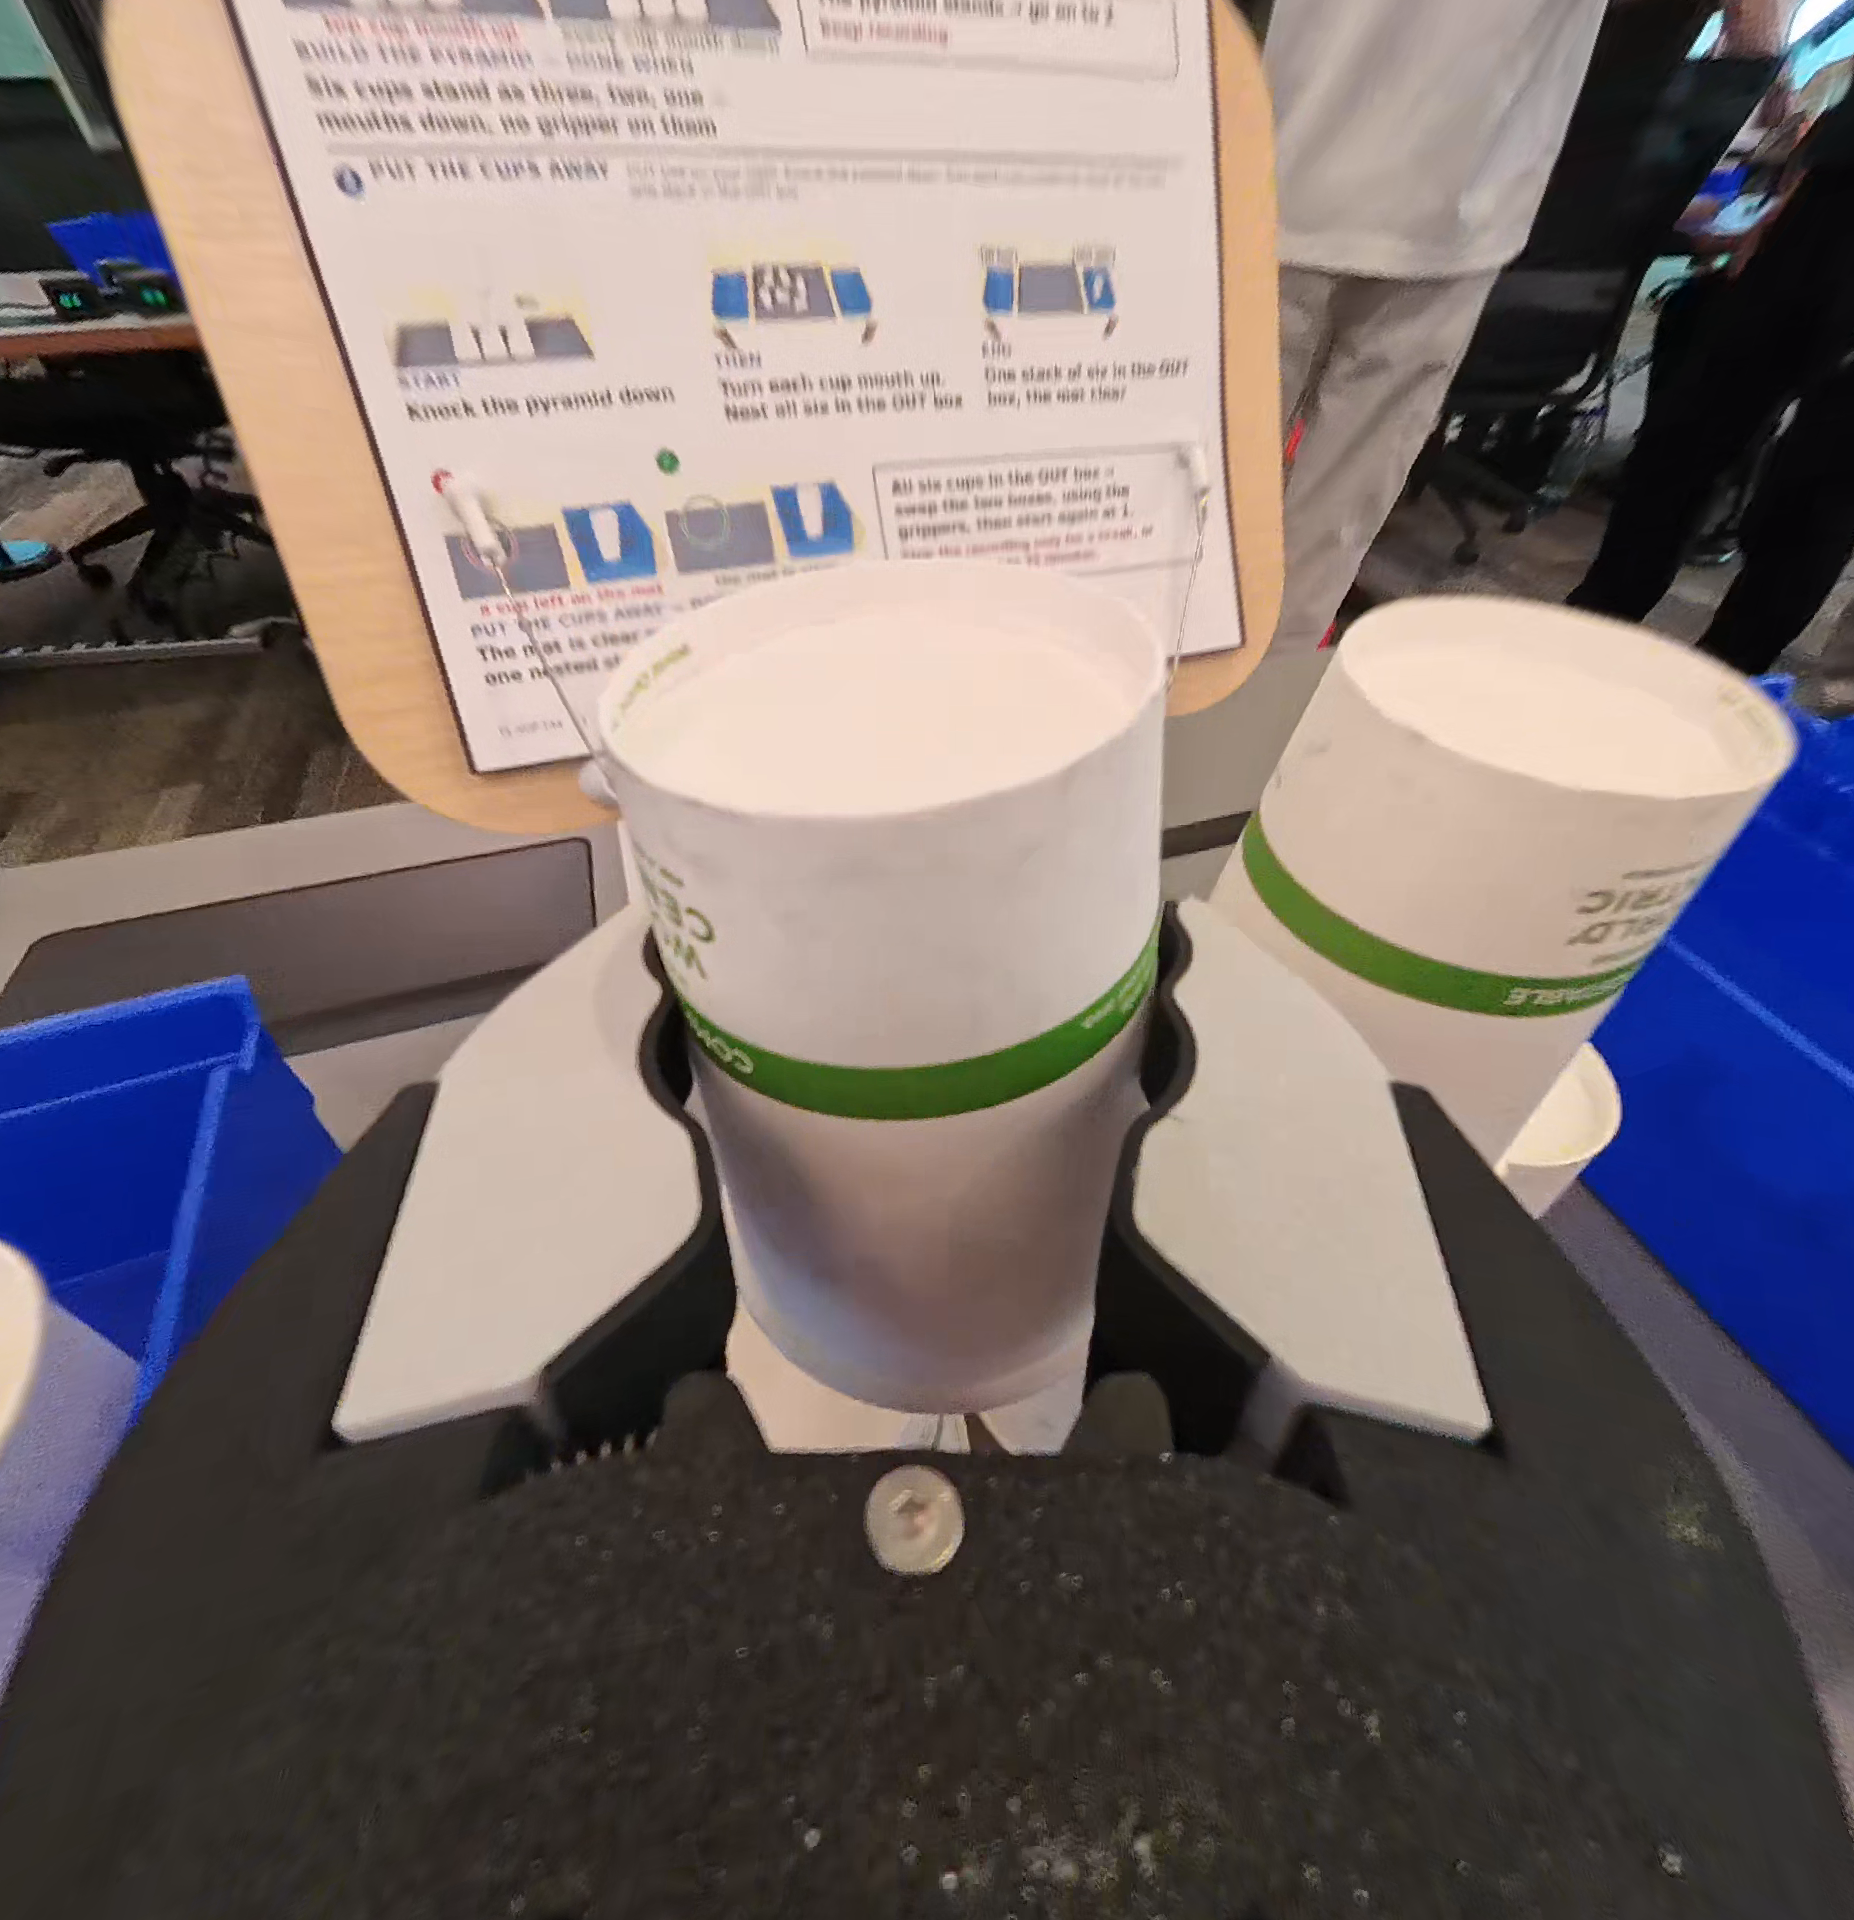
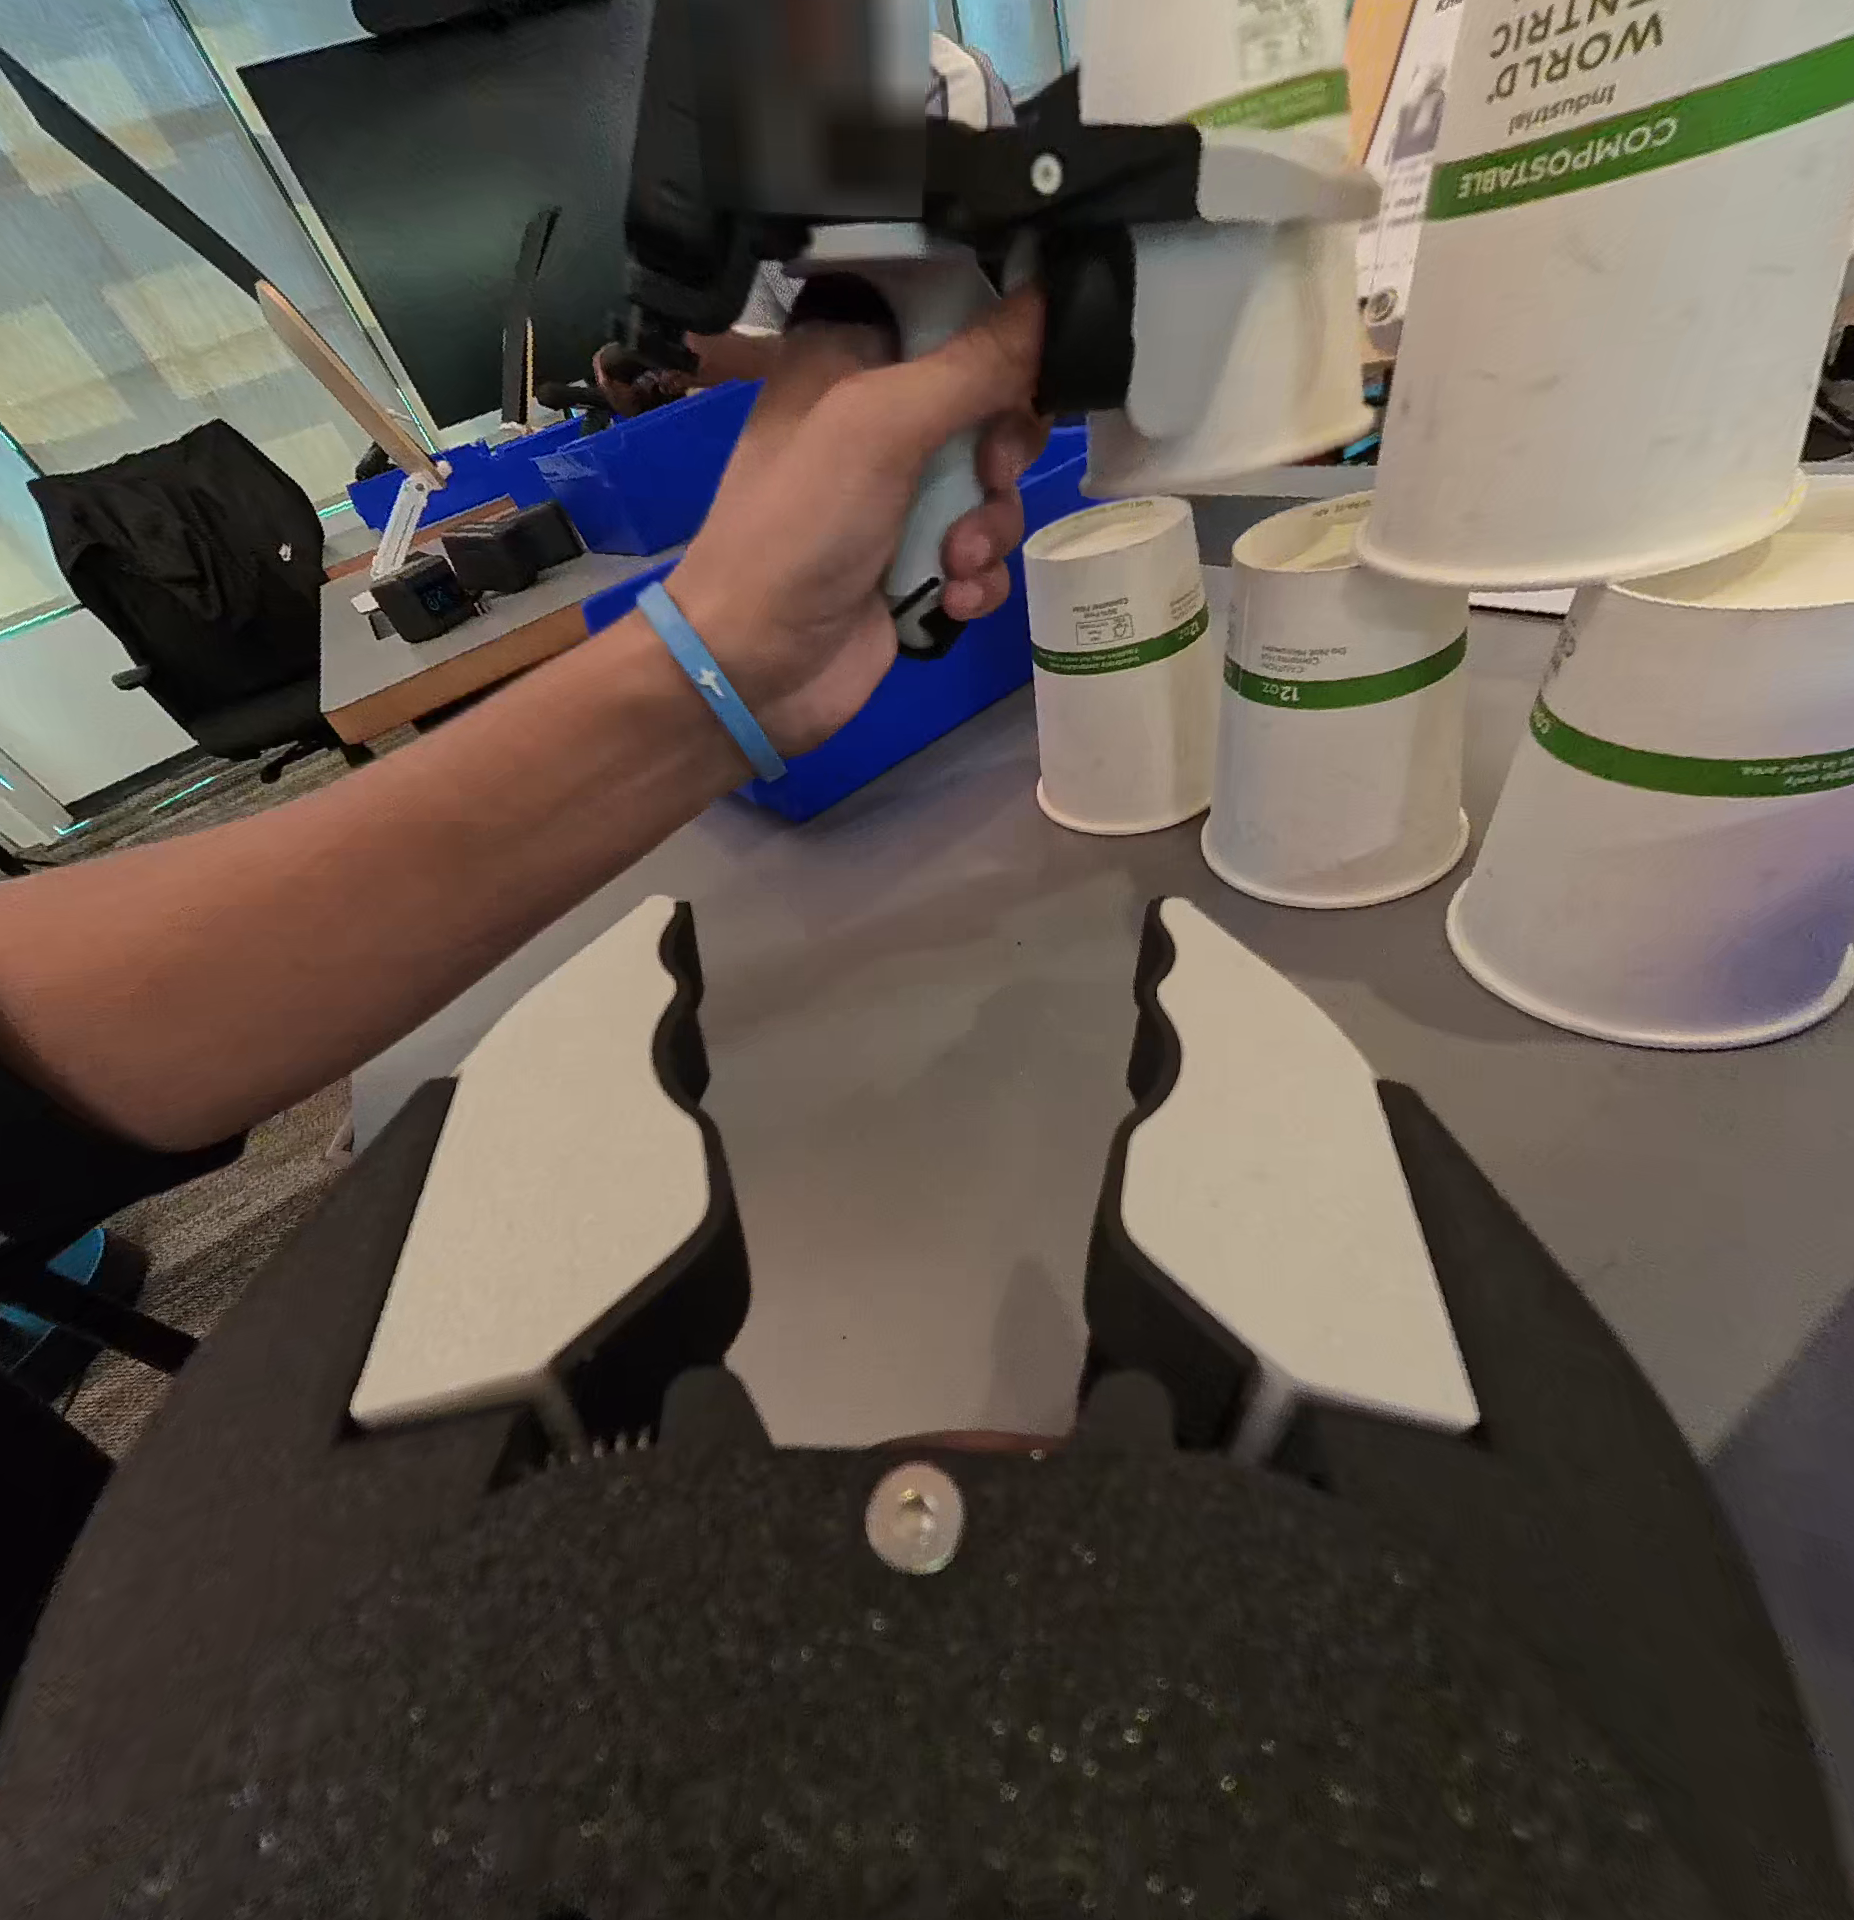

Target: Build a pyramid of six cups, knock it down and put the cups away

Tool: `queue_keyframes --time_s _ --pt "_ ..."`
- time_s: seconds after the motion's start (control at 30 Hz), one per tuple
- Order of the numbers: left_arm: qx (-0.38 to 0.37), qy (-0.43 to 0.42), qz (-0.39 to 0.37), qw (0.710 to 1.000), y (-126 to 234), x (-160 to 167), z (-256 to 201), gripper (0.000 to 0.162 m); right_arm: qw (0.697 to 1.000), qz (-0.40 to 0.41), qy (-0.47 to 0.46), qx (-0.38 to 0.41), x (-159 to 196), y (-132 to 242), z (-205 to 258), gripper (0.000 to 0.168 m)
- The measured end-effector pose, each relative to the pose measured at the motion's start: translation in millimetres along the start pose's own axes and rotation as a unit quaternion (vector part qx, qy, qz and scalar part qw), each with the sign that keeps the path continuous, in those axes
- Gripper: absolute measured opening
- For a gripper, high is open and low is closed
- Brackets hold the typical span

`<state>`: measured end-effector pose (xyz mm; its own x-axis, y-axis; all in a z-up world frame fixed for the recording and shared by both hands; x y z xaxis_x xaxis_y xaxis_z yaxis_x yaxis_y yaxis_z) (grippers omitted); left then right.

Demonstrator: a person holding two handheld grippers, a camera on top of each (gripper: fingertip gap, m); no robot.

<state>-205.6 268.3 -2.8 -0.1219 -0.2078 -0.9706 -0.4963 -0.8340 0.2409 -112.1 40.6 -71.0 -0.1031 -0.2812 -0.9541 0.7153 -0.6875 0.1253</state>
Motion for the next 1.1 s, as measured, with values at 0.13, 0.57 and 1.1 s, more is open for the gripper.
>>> queue_keyframes --time_s 0.13,0.57,1.1 --pt "-0.013 0.001 0.023 1.0 -9.8 12.9 -0.5 0.086 1.0 0.001 -0.006 -0.003 0.0 1.3 -2.1 0.079" --pt "-0.017 -0.045 0.021 0.999 -5.2 17.6 -7.4 0.089 1.0 0.01 -0.013 -0.011 2.4 0.9 -1.1 0.078" --pt "0.133 -0.018 0.014 0.991 190.1 74.4 -0.4 0.074 0.999 -0.014 0.013 0.031 -8.4 15.6 -19.0 0.078"
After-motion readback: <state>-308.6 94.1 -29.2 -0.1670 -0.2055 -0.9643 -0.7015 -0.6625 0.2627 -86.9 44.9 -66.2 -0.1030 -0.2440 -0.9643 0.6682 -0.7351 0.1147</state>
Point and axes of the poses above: each gripper's, where its closed fingertips meet, y back along the fingers, x out of its underside, z = x × y across the jaws, the point moved 4 cm from there along y, back along the fingers
